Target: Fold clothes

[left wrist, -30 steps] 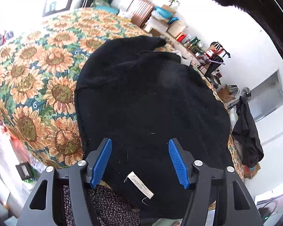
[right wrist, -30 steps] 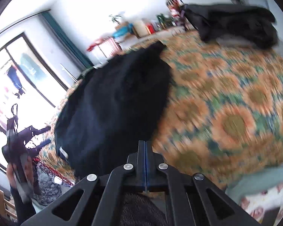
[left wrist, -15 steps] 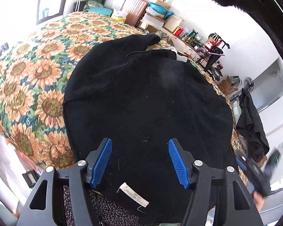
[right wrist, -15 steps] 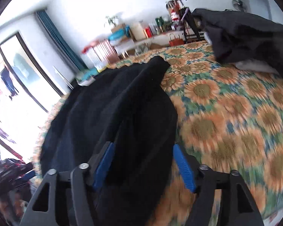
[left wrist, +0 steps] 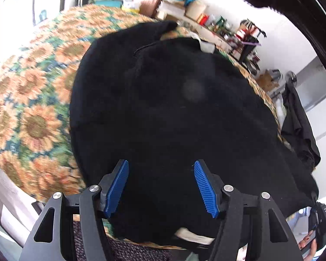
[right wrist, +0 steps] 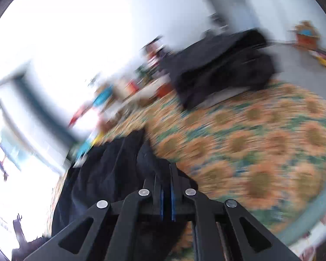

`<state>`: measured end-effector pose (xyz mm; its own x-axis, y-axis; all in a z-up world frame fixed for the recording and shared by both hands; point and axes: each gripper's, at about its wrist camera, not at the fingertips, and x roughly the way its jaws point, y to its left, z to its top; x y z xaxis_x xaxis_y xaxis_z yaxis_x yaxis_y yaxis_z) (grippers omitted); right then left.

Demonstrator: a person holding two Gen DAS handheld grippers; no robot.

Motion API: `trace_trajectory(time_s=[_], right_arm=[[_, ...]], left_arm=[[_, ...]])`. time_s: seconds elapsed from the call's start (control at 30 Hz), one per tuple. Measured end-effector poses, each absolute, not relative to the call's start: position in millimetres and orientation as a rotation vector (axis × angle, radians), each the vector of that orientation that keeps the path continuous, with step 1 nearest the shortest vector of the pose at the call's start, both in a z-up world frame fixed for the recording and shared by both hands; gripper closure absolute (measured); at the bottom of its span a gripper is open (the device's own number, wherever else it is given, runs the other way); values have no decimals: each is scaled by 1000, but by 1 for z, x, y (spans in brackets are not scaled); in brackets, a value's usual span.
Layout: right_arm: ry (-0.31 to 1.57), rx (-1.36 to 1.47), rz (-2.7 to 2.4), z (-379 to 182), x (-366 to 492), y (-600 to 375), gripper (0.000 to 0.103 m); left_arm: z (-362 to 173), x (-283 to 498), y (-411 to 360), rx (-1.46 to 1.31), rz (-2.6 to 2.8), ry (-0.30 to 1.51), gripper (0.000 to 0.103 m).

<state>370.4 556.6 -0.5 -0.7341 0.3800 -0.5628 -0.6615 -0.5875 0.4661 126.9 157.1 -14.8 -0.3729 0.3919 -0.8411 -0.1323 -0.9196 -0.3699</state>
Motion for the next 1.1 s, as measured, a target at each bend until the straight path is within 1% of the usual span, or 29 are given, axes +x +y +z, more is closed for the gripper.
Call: trace_trajectory(time_s=[0.03, 0.07, 0.13, 0.2, 0.23, 0.27, 0.3, 0.37, 0.4, 0.47, 0.53, 0.57, 0.6, 0.67, 0.7, 0.83, 0.9, 1.0, 1.1], right_arm=[[874, -561, 2198, -2, 379, 560, 56], [854, -581, 2146, -3, 383, 562, 49], [847, -618, 2143, -6, 381, 561, 49], [822, -597, 2144, -2, 375, 557, 49], [779, -582, 2122, 2, 371, 552, 39], [730, -571, 2097, 5, 367, 547, 33], [683, -555, 2074, 9, 365, 542, 30], [610, -520, 2059, 18, 360, 537, 29], [603, -519, 2097, 21, 356, 540, 27], [604, -536, 2185, 26, 345, 544, 27], [648, -614, 2299, 29, 322, 547, 27], [666, -659, 2348, 29, 307, 551, 27], [664, -708, 2380, 29, 288, 555, 28], [624, -814, 2412, 29, 246, 566, 25], [621, -862, 2417, 27, 224, 573, 26], [670, -1048, 2392, 9, 134, 612, 25], [635, -1134, 2352, -6, 96, 623, 25], [613, -1223, 2280, -31, 55, 641, 25], [614, -1246, 2276, -45, 33, 656, 26]], left_arm=[[-16, 127, 162, -1538, 2330, -337, 39], [-16, 128, 165, -1534, 2325, -325, 39], [-14, 129, 172, -1520, 2317, -286, 39], [-13, 129, 176, -1517, 2323, -237, 39], [-13, 130, 175, -1517, 2330, -227, 39], [-14, 130, 174, -1518, 2337, -218, 39], [-14, 129, 169, -1522, 2349, -221, 39], [-16, 127, 157, -1534, 2375, -244, 39], [-17, 124, 149, -1544, 2382, -273, 39], [-20, 117, 136, -1568, 2364, -351, 39], [-19, 110, 131, -1579, 2350, -384, 39], [-18, 108, 133, -1578, 2356, -372, 39], [-16, 106, 135, -1577, 2363, -360, 39], [-14, 102, 141, -1578, 2374, -341, 39], [-15, 101, 145, -1584, 2370, -342, 39], [-21, 88, 164, -1613, 2294, -406, 39], [-24, 81, 177, -1610, 2265, -452, 39], [-27, 72, 196, -1603, 2218, -474, 39], [-25, 65, 212, -1549, 2195, -477, 39]])
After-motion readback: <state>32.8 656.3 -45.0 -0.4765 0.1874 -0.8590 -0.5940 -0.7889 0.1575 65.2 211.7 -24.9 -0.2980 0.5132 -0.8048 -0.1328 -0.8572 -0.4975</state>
